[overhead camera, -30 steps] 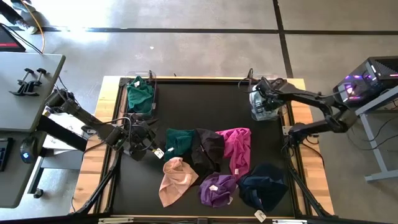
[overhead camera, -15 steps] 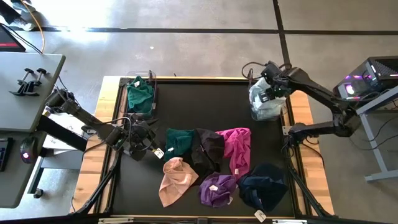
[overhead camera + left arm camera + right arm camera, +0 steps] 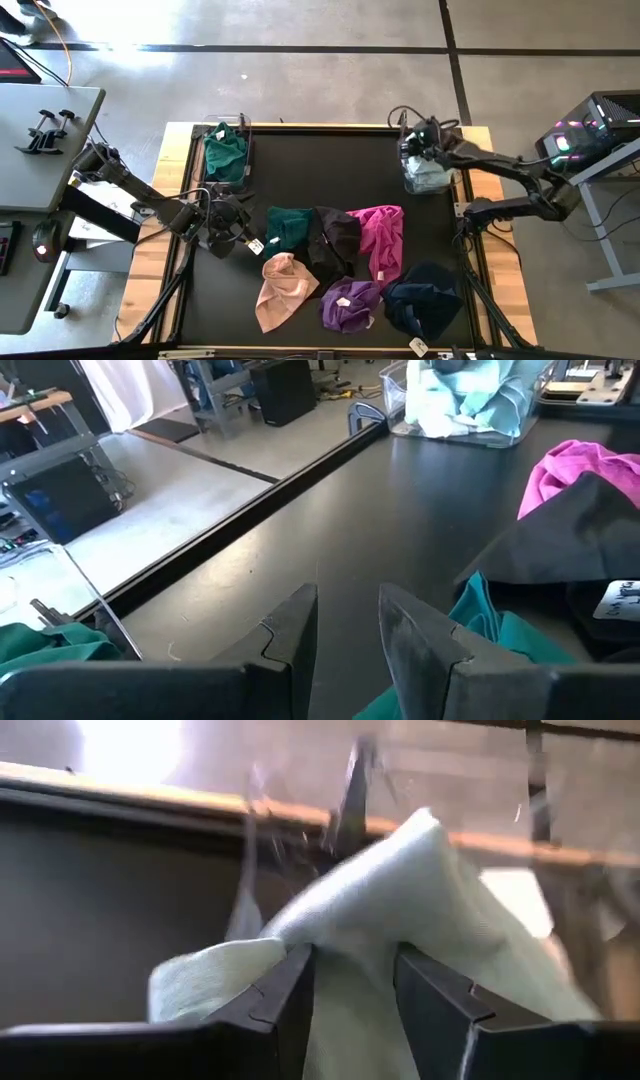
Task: Sort towels by color in basket
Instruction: Put the light blue microfiber cloth into the right transparent bin, then put the pink microfiber cloth into the right transparent bin
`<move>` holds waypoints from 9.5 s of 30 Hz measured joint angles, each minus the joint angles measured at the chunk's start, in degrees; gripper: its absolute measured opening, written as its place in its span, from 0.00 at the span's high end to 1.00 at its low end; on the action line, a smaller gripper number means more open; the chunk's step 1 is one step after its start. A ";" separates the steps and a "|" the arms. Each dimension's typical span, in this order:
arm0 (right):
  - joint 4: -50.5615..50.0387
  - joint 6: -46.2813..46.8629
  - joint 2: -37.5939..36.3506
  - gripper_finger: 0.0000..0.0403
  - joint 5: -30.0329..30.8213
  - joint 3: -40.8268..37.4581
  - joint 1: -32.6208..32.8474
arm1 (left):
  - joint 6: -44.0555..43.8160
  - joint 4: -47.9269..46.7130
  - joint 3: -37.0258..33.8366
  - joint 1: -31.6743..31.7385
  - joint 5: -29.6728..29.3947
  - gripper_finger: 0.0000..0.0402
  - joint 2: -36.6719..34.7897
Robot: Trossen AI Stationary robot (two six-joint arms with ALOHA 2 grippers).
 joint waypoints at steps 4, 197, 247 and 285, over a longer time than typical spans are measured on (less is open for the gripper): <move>6.34 2.76 0.00 0.70 2.27 -6.24 0.40 | 1.17 0.00 0.00 0.77 0.06 0.76 0.00; 1.12 1.89 -9.96 0.46 4.98 -0.36 49.31 | -1.80 5.26 0.00 3.33 6.33 0.76 4.83; 11.51 -3.43 10.74 0.88 -7.03 -10.42 58.59 | 39.94 47.32 0.02 3.81 14.17 0.76 13.88; -67.14 3.96 2.14 0.97 51.93 34.15 48.39 | 52.15 60.80 0.04 5.03 24.63 0.86 14.39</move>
